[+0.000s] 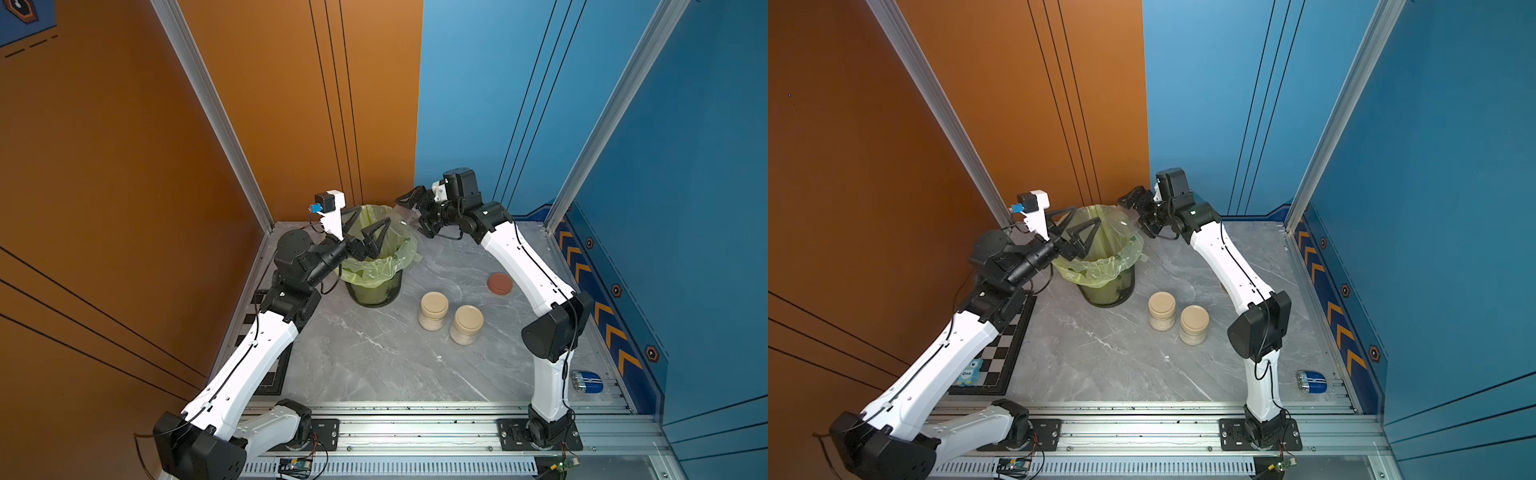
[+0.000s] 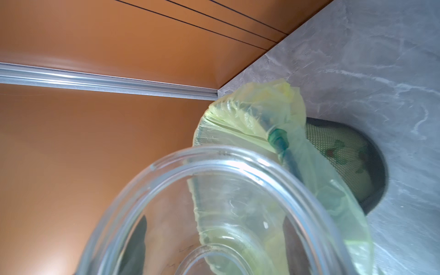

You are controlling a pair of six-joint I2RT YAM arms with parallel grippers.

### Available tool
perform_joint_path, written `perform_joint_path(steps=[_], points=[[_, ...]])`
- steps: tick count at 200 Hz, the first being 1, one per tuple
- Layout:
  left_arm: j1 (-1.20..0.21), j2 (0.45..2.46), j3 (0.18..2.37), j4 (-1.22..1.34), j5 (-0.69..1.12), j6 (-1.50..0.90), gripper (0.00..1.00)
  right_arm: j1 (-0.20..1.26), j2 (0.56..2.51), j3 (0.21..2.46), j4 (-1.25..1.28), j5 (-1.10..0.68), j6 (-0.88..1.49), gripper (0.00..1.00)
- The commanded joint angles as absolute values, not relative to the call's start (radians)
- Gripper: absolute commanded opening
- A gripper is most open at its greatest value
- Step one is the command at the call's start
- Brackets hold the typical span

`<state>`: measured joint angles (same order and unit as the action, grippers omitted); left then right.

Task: Empty moldy rice from jars
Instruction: Place the jar at the center of the board.

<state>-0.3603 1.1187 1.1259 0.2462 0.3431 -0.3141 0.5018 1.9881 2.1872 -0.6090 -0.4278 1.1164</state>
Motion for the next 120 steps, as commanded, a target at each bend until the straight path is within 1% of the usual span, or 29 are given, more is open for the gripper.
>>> perform_joint_path(steps=[1,82,120], points=[[-0.357,1.072,1.118,0.095,0.367,-0.268,0.98,0.498,1.874,2.151,-0.592,-0.369,0.982,0.00],[-0.395,0.988,1.149,-0.252,0.376,-0.184,0.98,0.502,1.707,1.927,-0.624,-0.147,0.735,0.00],[-0.433,0.965,1.140,-0.333,0.361,-0.190,0.98,0.518,1.599,1.803,-0.625,0.026,0.633,0.00]])
